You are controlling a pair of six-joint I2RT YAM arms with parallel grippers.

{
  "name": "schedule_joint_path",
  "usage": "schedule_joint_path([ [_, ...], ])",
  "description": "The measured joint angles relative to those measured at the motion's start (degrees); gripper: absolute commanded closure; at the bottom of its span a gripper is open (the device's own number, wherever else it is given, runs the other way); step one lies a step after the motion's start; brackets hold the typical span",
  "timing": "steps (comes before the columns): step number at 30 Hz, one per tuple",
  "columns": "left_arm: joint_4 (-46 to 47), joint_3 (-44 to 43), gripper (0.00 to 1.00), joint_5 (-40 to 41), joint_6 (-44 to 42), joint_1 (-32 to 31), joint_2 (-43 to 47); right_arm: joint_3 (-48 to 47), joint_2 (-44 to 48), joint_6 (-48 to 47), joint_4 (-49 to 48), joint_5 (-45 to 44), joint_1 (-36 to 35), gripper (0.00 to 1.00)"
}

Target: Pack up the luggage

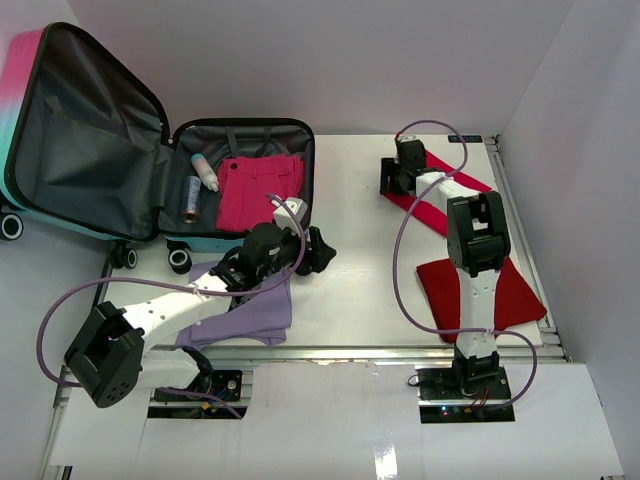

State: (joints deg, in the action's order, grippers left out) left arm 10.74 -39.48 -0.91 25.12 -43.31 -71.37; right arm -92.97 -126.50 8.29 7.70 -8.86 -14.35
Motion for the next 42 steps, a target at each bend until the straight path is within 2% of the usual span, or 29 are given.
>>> schedule_joint_path([
  [3,-0.02,0.02,0.15,1.04,-0.18,-0.07,0.64,-0.17,-0.16,-0.2,0.06,-0.38,-1.04,0.41],
  [6,-0.03,0.02,0.15,1.83,-0.24,-0.07,1.45,-0.17,-0.21,-0.41,0.13,-1.45,-1.74,0.46],
  [13,-0.36,0.02,0.15,3.03,-0.24,-0.27,3.61,2.8,1.44,-1.89,-0.73,-1.39,-3.77,0.46],
  [16,-0.7,0.02,0.15,3.61,-0.23,-0.33,4.75,7.9,4.71,-1.8,-2.06,-0.29,-6.26,0.45],
  [22,-1.67,0.02,0.15,5.82,-0.24,-0.39,7.61,26.63,17.14,0.32,-7.57,1.17,-14.79,0.4],
  [25,-1.73,0.01,0.15,7.12,-0.42,-0.42,8.15,32.85,21.63,1.16,-9.05,0.08,-19.31,0.35],
  [29,-3.82,-1.89,0.15,8.47,-1.14,-0.49,5.92,34.53,23.01,2.15,-9.24,-1.36,-22.71,0.28],
  [31,-5.48,-5.14,0.15,9.24,-1.49,-0.54,2.45,34.53,23.16,2.76,-9.13,-1.8,-22.82,0.22],
  [34,-9.17,-11.56,0.15,10.61,-1.24,-0.62,-3.43,34.6,24.63,3.53,-6.98,-2.72,-22.78,0.18],
  [42,-17.26,-24.4,0.16,12.77,-0.09,-0.68,-12.43,32.89,34.89,3.16,0.95,-3.86,-18.5,0.14],
])
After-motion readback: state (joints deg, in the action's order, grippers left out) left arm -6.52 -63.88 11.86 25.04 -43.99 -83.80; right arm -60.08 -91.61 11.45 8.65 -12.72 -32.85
